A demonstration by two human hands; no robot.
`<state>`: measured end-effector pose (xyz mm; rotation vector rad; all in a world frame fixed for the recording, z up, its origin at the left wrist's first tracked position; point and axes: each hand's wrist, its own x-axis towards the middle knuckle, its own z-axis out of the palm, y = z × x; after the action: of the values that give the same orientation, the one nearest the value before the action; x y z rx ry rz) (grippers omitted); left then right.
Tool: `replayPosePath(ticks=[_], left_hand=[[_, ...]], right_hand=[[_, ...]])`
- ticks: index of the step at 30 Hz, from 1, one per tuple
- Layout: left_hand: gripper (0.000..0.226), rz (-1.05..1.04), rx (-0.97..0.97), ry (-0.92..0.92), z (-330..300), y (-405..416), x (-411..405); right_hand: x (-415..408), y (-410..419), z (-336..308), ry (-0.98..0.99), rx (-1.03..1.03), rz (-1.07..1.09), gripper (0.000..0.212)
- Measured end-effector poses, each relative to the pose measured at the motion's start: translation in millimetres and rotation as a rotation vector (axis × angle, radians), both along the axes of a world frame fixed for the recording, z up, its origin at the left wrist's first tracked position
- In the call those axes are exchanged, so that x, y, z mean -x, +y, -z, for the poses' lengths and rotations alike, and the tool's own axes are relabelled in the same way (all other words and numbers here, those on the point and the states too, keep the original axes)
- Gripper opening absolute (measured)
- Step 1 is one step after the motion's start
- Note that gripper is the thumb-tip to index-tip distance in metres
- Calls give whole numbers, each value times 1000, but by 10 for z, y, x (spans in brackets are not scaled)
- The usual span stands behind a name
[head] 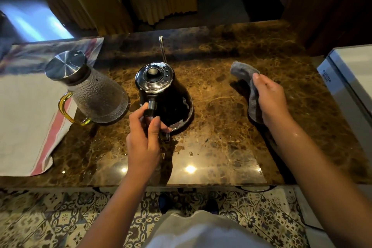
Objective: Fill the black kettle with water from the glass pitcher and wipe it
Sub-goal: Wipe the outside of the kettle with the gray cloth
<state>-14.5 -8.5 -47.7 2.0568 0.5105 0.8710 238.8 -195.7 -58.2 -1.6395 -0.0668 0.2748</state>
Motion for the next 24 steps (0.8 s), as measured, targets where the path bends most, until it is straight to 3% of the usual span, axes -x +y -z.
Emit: replayPosePath(ticks=[4,8,13,17,19,24], left_hand=[[38,-5,43,13,-20,-2,21],[43,-7,49,36,-48,1,38],[43,18,88,70,-95,10,52],[42,41,74,159,-199,72,123],[44,20,10,218,-292,95,156],[38,10,-288,209,-647,324,76]], right_hand=[[159,219,-242,210,-432,39,18],[387,457,-464,302,-592,-40,22],[694,917,-552,326,-606,-171,19],[902,1182,-480,307,-489,-247,54],[997,1234,-427,265,-390,-312,61],[986,1271,-339,209,-374,-227,31]])
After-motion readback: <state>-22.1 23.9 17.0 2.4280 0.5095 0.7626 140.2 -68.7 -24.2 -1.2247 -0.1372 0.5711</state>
